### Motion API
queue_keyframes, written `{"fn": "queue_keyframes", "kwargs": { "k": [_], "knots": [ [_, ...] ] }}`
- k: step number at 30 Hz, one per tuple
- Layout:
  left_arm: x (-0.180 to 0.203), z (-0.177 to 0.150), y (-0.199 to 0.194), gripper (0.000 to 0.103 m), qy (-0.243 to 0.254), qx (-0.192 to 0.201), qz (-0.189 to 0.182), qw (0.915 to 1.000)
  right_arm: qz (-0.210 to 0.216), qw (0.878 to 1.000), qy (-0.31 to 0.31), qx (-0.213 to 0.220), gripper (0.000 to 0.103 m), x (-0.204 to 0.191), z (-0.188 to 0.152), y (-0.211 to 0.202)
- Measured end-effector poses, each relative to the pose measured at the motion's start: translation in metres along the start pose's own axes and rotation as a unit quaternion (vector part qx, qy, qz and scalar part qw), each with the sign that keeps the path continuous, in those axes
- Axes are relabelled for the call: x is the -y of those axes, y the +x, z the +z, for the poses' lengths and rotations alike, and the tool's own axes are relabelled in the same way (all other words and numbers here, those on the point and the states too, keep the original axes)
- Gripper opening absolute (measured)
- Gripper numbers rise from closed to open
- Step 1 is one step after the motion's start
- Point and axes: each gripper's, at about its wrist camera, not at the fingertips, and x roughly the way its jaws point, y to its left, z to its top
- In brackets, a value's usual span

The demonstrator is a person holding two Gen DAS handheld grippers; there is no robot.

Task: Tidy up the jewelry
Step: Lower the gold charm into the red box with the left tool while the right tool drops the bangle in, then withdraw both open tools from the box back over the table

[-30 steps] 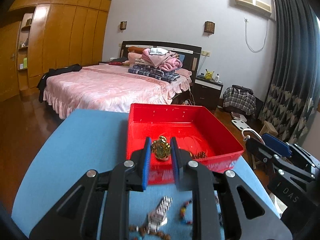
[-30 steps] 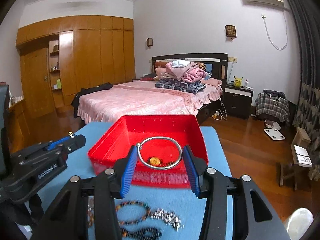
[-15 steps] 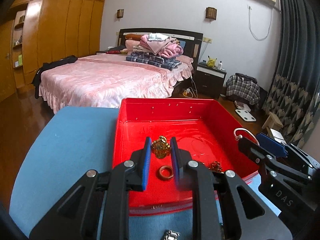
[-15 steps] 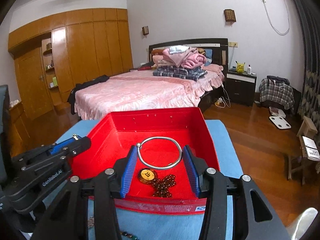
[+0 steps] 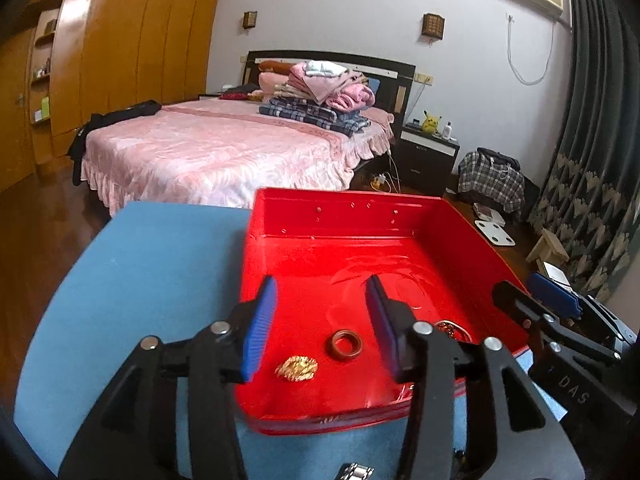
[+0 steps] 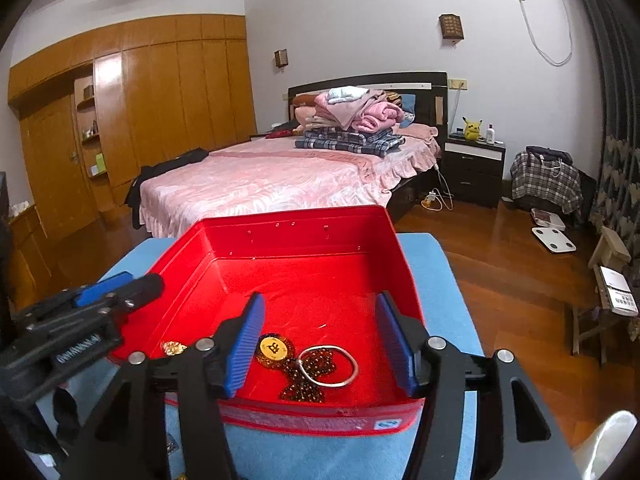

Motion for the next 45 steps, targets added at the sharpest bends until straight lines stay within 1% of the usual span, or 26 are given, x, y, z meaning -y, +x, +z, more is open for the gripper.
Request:
{"fn": "queue_keyframes", "kwargs": {
  "k": [1,2,3,5,7,9,13,19,25,32,37,45],
  "knots": [
    [-0.001,0.0,-0.005,0.057,0.0,0.002,0.002,1.0,-0.003,1.0,0.001,0.003,0.065,0.001,-0.001,-0.005],
    [-0.003,0.0,-0.009,0.061,0.0,0.003,0.005,1.0,-0.004,1.0,0.004,0.005,0.069,0.002,-0.002,-0.009],
    [-0.005,0.0,-0.016,0.066,0.001,0.005,0.009,0.9999,-0.005,1.0,0.006,0.007,0.071,0.003,-0.002,-0.013],
    [-0.008,-0.002,-0.028,0.071,0.004,0.011,0.013,0.9999,-0.01,1.0,0.012,0.01,0.084,0.004,-0.003,-0.021],
    [-0.013,-0.005,-0.044,0.085,0.003,0.018,0.018,0.9997,-0.009,1.0,0.016,0.012,0.089,0.004,-0.005,-0.031],
    [-0.017,-0.01,-0.057,0.088,0.003,0.025,0.024,0.9994,-0.012,1.0,0.022,0.013,0.094,0.004,-0.009,-0.039],
    [-0.023,-0.022,-0.078,0.091,-0.003,0.018,0.025,0.9995,-0.007,0.999,0.032,0.004,0.097,0.005,-0.02,-0.056],
    [-0.03,-0.045,-0.104,0.094,0.001,0.01,0.038,0.9992,-0.001,0.999,0.042,-0.001,0.097,0.001,-0.039,-0.081],
    [-0.036,-0.073,-0.123,0.094,0.005,-0.002,0.049,0.9988,0.009,0.999,0.037,-0.015,0.097,-0.014,-0.071,-0.104],
    [-0.042,-0.114,-0.143,0.094,0.002,0.0,0.062,0.9981,0.022,0.999,0.019,-0.014,0.097,-0.041,-0.111,-0.124],
    [-0.052,-0.133,-0.153,0.094,0.003,0.0,0.068,0.9977,0.03,0.999,-0.002,-0.023,0.097,-0.065,-0.131,-0.126],
    [-0.074,-0.146,-0.159,0.094,-0.004,-0.005,0.084,0.9964,0.045,0.998,-0.019,-0.037,0.096,-0.092,-0.142,-0.125]
  ]
}}
